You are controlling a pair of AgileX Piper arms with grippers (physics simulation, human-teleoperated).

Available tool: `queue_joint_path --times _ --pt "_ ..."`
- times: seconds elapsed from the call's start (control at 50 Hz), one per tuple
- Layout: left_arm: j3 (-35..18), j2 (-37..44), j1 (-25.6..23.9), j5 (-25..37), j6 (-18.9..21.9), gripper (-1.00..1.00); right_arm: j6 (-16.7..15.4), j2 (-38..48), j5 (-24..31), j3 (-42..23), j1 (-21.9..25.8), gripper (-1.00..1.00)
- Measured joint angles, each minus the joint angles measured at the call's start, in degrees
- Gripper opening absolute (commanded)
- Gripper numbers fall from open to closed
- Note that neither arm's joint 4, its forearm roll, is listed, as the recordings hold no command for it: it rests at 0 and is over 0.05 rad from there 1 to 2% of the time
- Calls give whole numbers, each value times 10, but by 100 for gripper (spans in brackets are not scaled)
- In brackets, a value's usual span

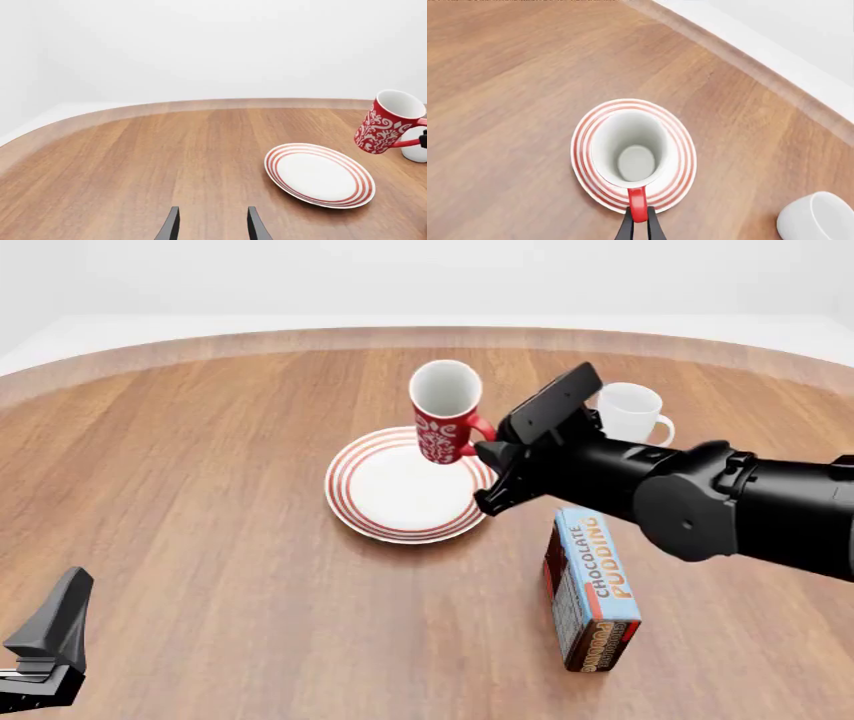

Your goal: Pick up the red mug and put it on the plate

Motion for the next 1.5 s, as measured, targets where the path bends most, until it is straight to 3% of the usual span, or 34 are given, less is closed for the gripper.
queue_joint_path --times 1.5 --pt "0 0 0 0 0 100 41 142 -61 -80 -13 -100"
